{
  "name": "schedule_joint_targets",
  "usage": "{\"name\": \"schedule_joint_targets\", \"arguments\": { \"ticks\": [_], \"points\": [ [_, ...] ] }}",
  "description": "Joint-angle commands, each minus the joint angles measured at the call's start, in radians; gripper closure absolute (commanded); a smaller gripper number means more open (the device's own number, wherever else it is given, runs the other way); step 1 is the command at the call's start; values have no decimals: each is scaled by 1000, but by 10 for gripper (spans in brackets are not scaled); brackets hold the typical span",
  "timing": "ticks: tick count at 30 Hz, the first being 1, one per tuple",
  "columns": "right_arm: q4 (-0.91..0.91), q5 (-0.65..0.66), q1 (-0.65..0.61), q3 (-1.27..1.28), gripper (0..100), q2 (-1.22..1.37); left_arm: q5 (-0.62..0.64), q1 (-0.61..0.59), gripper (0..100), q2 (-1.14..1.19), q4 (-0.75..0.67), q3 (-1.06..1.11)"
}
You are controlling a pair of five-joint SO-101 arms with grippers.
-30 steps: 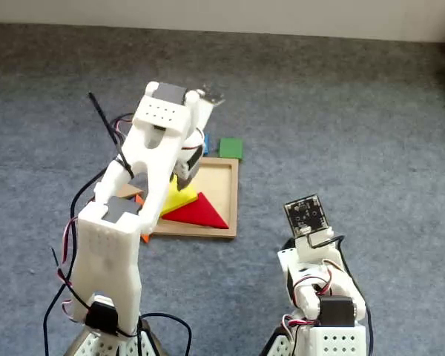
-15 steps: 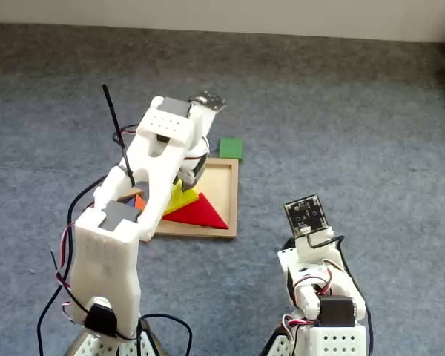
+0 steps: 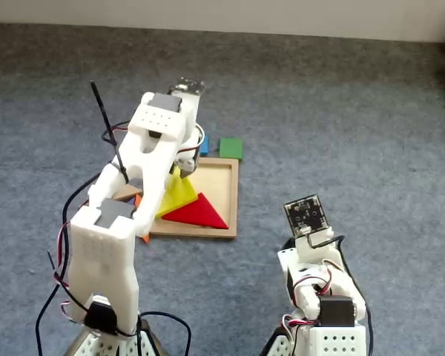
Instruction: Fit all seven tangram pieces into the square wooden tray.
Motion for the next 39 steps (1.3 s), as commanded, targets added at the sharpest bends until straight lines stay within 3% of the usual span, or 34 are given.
{"name": "schedule_joint_targets", "arguments": {
  "ticks": [1,8,17,27,39],
  "points": [
    [-21,12,16,116,922,-16,6,8,905,-87,-18,-31],
    [-18,12,16,116,922,-16,11,30,835,-85,-37,-22],
    [-16,12,16,116,922,-16,6,-42,812,79,-121,-56],
    [-16,12,16,116,922,-16,6,-170,815,128,61,-277],
    [-16,12,16,116,922,-16,8,-71,816,128,327,-584]
  ]
}}
